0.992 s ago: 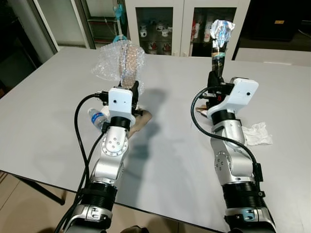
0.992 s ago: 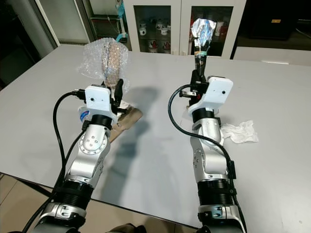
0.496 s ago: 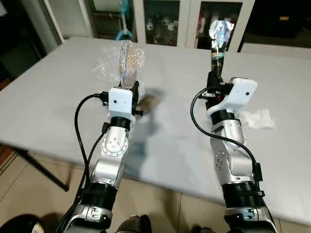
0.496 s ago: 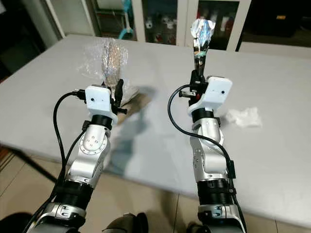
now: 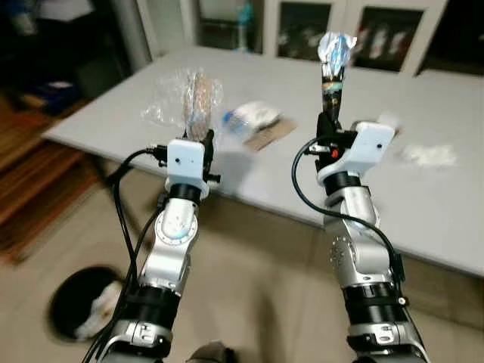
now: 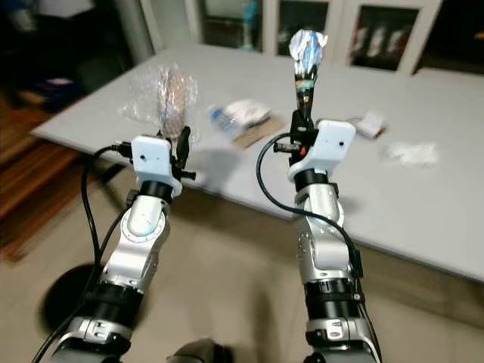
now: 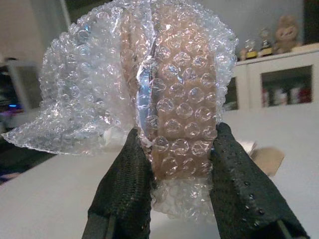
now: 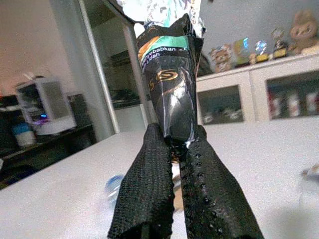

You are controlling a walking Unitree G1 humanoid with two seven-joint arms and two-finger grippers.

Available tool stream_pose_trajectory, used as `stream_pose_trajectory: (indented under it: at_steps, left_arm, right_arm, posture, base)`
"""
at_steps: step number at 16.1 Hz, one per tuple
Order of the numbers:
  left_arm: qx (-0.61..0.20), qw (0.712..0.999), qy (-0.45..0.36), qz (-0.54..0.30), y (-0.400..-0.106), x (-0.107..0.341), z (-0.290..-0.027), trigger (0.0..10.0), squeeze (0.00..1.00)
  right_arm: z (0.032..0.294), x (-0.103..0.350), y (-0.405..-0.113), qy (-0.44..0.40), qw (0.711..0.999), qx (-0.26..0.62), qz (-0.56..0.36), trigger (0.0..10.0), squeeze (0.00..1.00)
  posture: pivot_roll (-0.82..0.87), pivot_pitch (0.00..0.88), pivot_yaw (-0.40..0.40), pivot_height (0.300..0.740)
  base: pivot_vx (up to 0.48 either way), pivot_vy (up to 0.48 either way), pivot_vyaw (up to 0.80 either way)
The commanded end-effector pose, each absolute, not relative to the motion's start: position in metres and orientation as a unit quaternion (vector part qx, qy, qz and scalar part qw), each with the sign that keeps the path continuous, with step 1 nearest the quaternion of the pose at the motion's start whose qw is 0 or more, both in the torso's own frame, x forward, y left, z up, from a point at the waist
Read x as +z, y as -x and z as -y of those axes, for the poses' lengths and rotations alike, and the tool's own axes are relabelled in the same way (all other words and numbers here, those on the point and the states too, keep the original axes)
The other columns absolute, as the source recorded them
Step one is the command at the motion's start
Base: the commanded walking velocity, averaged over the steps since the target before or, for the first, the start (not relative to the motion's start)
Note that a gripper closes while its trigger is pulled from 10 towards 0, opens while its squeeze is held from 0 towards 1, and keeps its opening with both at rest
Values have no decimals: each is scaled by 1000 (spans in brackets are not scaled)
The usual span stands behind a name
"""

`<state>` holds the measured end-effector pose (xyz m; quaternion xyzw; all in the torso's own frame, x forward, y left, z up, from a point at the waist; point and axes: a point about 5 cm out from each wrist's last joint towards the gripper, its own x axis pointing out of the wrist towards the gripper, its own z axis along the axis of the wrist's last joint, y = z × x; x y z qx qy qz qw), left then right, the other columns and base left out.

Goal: Picking trash to rubbish bin

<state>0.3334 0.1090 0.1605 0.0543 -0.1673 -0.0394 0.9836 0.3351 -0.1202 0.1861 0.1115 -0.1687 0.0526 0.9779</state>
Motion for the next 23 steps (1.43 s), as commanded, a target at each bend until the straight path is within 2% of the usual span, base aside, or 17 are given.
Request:
stream_pose_trajectory:
  at_steps: [1, 15, 23]
  left_arm:
    - [-41, 983, -55, 172, -333, 163, -107, 10000, 0]
    - [-41, 984, -54, 166, -334, 161, -107, 10000, 0]
    - [-43, 987, -42, 148, -335, 157, -106, 10000, 0]
  right_arm:
    - [122, 187, -335, -112, 978, 49, 170, 10000, 0]
    - [122, 187, -336, -109, 979, 52, 167, 10000, 0]
    - [123, 185, -336, -105, 980, 50, 160, 10000, 0]
  posture:
    - [14, 18, 85, 740]
    - [13, 31, 82, 740]
    - [14, 32, 81, 740]
  base:
    - [-311, 0, 0]
    - [-307, 0, 0]
    - [0, 0, 0]
